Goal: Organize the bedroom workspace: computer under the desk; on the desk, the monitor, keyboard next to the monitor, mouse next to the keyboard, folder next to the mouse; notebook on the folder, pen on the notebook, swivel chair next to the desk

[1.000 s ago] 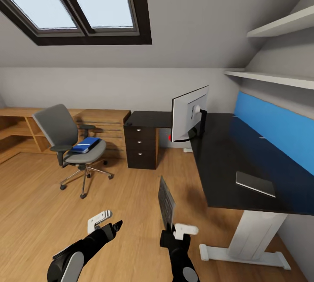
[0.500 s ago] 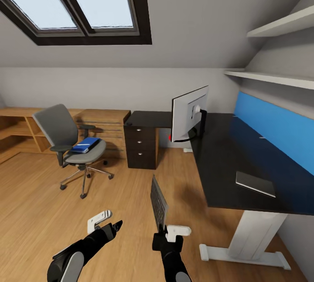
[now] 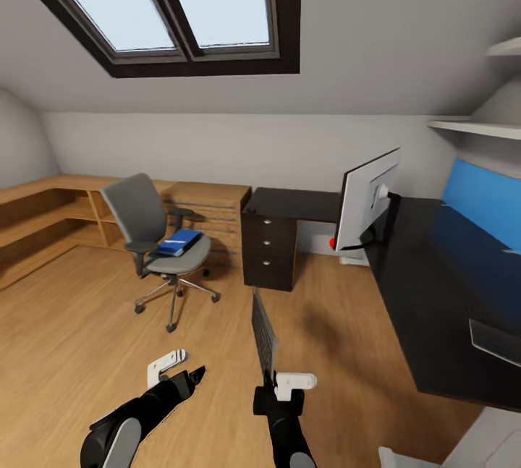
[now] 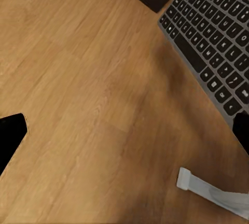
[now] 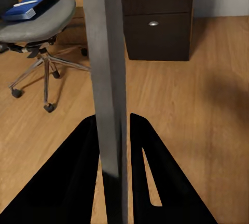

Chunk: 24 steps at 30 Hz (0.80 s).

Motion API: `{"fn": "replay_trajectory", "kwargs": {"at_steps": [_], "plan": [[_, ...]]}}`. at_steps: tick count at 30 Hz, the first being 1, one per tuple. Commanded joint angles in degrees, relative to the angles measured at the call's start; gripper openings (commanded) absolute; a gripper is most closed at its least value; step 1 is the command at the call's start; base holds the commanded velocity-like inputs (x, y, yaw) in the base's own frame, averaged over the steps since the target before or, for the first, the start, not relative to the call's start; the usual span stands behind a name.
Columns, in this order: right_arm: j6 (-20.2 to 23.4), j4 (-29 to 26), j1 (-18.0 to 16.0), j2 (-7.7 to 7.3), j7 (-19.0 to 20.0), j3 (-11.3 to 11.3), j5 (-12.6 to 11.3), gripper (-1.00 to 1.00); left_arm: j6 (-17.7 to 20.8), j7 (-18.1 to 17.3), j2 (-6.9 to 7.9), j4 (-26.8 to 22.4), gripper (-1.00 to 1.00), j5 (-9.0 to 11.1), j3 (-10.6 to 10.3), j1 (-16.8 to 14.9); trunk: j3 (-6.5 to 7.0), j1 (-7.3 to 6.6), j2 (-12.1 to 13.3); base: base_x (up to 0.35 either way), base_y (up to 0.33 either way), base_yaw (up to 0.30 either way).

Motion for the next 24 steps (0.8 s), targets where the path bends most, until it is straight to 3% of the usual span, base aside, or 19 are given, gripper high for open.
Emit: {"fn": "replay_trajectory", "kwargs": {"at_steps": [1,9,16,24], "plan": [[0.1,-0.1,-0.1,0.0,-0.2,0.1,-0.2,-1.0,0.2,0.5,0.0,-0.1,1.0,0.6,0.0,0.0,-0.06,0.03,0.0,0.264,0.237,0.083],[-0.2,-0.4,0.0,0.0,-0.1,0.1,0.0,-1.0,0.2,0.5,0.0,-0.1,1.0,0.6,0.0,0.0,-0.06,0.03,0.0,0.265,0.235,0.022],[-5.7,-0.2,0.0,0.0,-0.3,2.3,1.2,-1.0,0.2,0.5,0.0,-0.1,1.0,0.6,-0.1,0.0,-0.06,0.03,0.0,0.268,0.215,0.001],[-6.3,-0.2,0.0,0.0,-0.3,2.5,1.3,-1.0,0.2,0.5,0.0,-0.1,1.0,0.6,-0.1,-0.1,-0.06,0.03,0.0,0.271,0.05,0.0]]}}
